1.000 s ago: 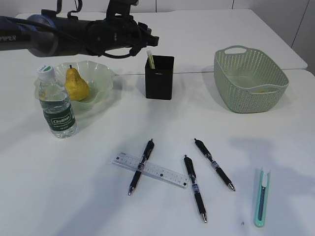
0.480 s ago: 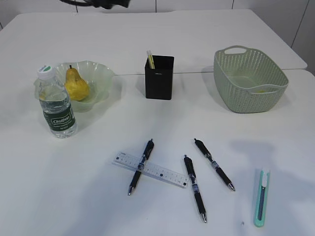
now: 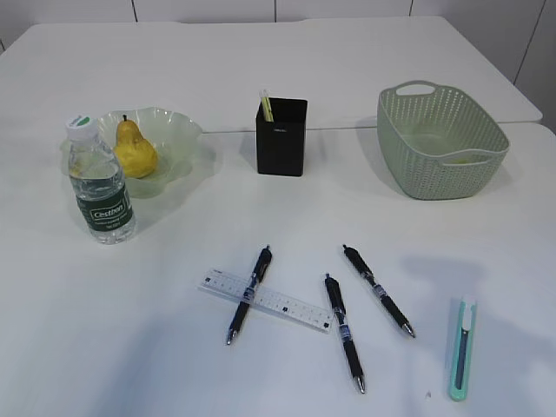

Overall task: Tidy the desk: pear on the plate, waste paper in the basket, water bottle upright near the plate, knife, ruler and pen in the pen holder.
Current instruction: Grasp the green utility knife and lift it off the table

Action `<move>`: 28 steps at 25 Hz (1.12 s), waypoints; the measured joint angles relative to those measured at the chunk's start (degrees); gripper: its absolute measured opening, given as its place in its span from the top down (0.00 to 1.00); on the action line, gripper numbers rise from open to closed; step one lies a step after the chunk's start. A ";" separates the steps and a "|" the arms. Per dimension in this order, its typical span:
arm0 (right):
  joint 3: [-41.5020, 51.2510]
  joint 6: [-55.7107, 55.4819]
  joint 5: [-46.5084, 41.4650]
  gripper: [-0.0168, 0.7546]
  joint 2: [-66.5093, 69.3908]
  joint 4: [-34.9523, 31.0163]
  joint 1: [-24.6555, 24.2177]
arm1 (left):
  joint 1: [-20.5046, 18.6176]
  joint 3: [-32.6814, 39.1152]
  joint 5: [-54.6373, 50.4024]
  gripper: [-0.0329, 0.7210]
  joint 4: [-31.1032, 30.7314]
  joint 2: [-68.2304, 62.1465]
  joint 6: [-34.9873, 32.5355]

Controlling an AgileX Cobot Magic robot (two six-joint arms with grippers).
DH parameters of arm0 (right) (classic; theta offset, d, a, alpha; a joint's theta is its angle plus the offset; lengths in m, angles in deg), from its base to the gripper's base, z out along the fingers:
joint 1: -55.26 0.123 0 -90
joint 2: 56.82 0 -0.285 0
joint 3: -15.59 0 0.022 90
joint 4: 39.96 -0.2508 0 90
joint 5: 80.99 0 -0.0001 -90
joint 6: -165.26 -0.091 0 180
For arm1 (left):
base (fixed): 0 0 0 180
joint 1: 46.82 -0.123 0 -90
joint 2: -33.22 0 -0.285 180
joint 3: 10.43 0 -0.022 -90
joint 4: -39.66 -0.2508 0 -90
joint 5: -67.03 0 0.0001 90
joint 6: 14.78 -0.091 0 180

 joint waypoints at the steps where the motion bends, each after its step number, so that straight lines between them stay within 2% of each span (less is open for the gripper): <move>1: 0.00 0.00 -0.19 0.48 0.00 -0.37 0.00 | -1.33 -1.10 -3.58 0.63 0.31 0.96 0.11; 3: 0.00 0.00 -0.90 0.48 0.00 -0.88 0.00 | -3.77 -2.86 -10.56 0.63 1.04 2.60 0.33; 7: 0.00 0.09 -1.48 0.48 0.00 -1.38 0.00 | -7.23 -3.14 -13.72 0.63 3.45 6.98 0.46; 12: 0.00 -0.03 -1.98 0.48 0.00 -1.48 0.00 | -8.21 -1.53 -14.08 0.63 4.69 11.64 0.49; 18: 0.00 -3.79 -0.80 0.45 1.05 -1.08 0.00 | -8.27 11.75 -14.08 0.63 1.65 15.32 0.49; 23: 0.00 -7.60 2.74 0.45 3.55 -1.09 0.00 | -8.27 22.62 -14.08 0.63 2.22 19.12 0.49; 28: 0.00 -8.40 3.42 0.45 6.09 -1.79 0.00 | -8.27 27.17 -13.94 0.63 2.58 20.54 0.49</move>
